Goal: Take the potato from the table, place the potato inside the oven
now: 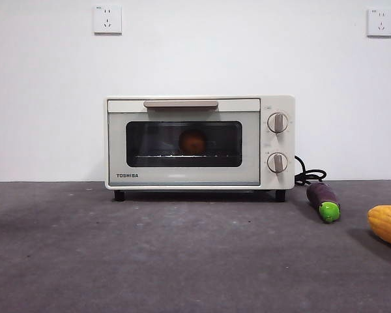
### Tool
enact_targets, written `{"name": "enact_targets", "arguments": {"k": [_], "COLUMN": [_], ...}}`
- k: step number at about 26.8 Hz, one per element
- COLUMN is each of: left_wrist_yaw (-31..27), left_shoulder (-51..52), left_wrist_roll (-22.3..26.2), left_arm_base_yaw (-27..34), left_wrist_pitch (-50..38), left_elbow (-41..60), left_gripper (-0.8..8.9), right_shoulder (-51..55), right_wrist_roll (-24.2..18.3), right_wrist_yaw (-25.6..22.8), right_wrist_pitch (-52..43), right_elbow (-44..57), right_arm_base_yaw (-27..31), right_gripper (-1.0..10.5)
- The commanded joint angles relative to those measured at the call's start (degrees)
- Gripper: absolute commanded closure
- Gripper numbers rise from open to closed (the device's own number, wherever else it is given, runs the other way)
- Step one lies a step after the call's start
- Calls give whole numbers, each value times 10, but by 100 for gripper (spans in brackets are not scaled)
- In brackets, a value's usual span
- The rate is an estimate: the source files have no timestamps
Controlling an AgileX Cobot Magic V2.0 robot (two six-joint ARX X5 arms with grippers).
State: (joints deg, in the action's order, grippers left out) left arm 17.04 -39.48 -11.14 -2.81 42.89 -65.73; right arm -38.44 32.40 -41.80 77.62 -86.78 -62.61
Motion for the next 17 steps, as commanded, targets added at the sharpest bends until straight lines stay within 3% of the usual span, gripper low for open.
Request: {"name": "enact_targets", "arguments": {"k": [1,5,8,12,17], "left_wrist_yaw": [-14,-21,-21,-18,-17], "left_shoulder": [-7,-33,-62,-94,-65], "left_wrist_roll": [83,191,235,253,248], "left_arm_base_yaw": [-1,-1,2,28,54], "left_wrist_pitch": [-2,5,9,-32,-182], "left_elbow": [-1,-1,-1,16,118], "left_gripper": [816,816,816,816,816], "right_shoulder": [0,0,0,0,0], "right_wrist_roll": [6,6,6,6,6], "right_wrist_yaw": [-2,-2,-2,-2,-2], "right_wrist_pitch": [12,12,12,12,12], "right_elbow": [0,0,0,0,0], "right_arm_base_yaw": [-1,-1,-1,-1,-1], "right_gripper": [946,946,946,946,946]}}
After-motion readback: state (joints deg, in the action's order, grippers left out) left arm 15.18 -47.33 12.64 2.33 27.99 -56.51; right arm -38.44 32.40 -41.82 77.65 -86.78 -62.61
